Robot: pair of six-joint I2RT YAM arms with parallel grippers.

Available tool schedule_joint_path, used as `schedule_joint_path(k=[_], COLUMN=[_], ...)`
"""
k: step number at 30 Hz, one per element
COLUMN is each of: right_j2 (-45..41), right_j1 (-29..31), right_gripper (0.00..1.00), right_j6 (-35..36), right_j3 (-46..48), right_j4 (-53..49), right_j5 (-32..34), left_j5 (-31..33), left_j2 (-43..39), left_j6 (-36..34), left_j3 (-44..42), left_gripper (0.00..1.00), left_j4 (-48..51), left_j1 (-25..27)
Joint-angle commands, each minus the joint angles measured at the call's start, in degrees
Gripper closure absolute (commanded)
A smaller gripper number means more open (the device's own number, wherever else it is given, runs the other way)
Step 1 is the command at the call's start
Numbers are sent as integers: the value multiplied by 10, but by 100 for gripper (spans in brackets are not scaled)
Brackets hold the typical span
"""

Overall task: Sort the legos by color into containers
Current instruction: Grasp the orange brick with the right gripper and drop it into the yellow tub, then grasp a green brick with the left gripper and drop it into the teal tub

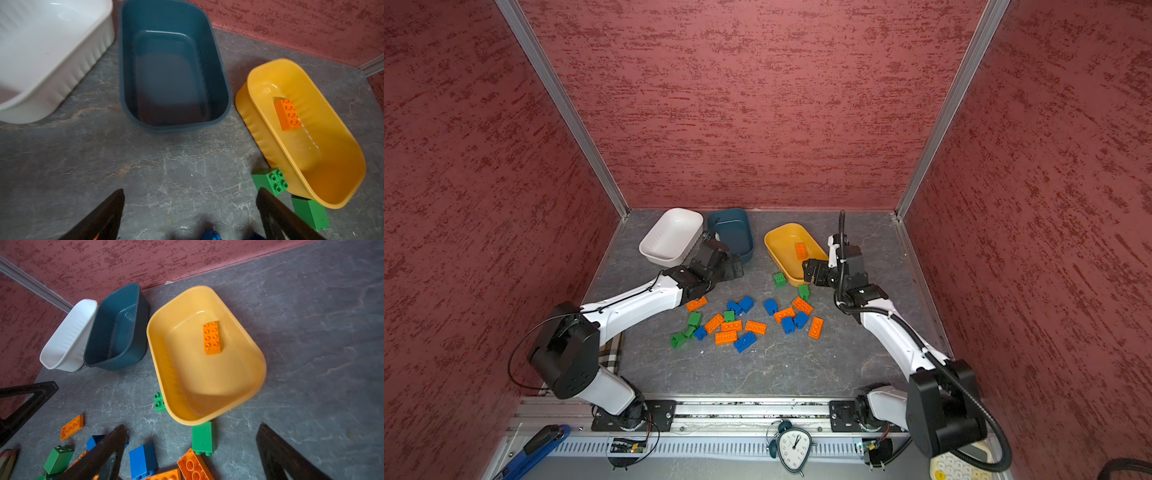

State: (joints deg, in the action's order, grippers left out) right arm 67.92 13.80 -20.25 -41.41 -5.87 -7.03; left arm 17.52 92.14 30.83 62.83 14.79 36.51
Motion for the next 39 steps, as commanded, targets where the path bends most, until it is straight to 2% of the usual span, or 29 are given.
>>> schedule_joint_path(k=[1,4,9,15,20,24,30,36,39], right_j2=[-45,-69,-68,-64,-71,-88,-116,-121,-118], right_j1=[3,2,2,2,2,2,2,2,2], right_gripper=[1,1,1,1,1,1,1,1,1], right_j6=[-57,-94,-146,-153,-137,-129,-121,-116,-103], right_j3=[63,110,133,128,115,116,120,122,119], right_j4=[59,76,70,75,61,48,26,25,27], right_j5=[60,80,96,120,126,136,150,137,117], left_j5=[-40,-71,-123,-126,-149,-172,-216,-219,-201], left_j2=[40,85,165,234,289,323,338,344,336], left_j6=[-10,-15,-51,-138,-206,-252,-256,-254,-253], left_j3=[37,70,137,193,215,226,218,212,195], left_gripper=[1,1,0,4,18,24,33,57,64], left_j4=[18,15,11,-3,-51,-86,-131,-135,-138], left_j1=[22,41,69,91,82,74,59,65,70])
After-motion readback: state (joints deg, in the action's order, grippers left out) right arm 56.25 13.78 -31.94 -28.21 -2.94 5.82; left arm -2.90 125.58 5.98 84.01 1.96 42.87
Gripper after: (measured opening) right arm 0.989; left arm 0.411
